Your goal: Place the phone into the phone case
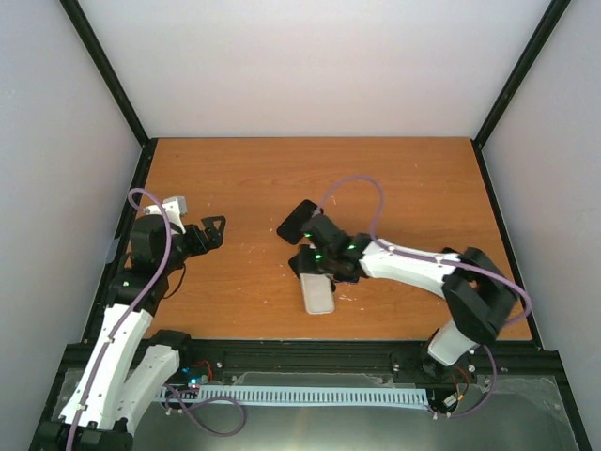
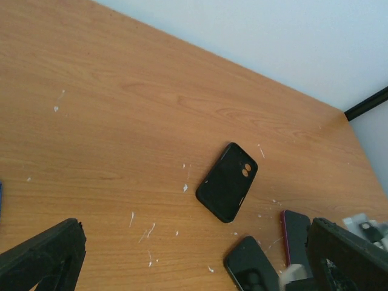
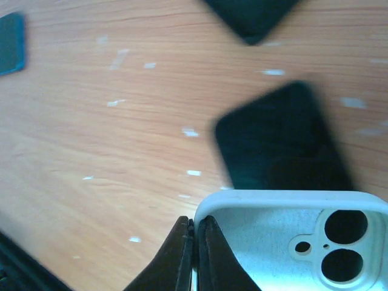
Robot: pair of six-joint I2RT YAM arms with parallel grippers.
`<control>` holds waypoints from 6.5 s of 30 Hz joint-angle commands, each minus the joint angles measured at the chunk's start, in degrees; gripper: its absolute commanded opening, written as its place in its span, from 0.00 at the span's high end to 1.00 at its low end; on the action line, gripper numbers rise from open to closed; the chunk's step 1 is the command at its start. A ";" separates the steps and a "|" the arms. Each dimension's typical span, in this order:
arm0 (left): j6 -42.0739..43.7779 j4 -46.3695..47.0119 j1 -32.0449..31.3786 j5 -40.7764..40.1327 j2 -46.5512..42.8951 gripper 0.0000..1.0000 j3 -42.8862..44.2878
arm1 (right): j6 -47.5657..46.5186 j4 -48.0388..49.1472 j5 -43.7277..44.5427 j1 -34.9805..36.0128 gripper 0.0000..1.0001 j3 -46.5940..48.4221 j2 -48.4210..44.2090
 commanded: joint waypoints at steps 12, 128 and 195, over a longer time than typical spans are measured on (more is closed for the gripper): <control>-6.87 -6.01 0.48 4.39 -3.98 0.00 4.85 | -11.82 -4.86 7.72 7.49 0.69 19.26 18.02; -16.87 8.00 8.03 28.47 10.99 0.12 -14.39 | 3.17 4.44 -1.83 11.96 0.25 5.84 12.95; -29.00 25.62 -18.60 18.68 42.74 0.78 -11.87 | 14.05 33.72 -5.13 6.86 0.82 -16.90 5.66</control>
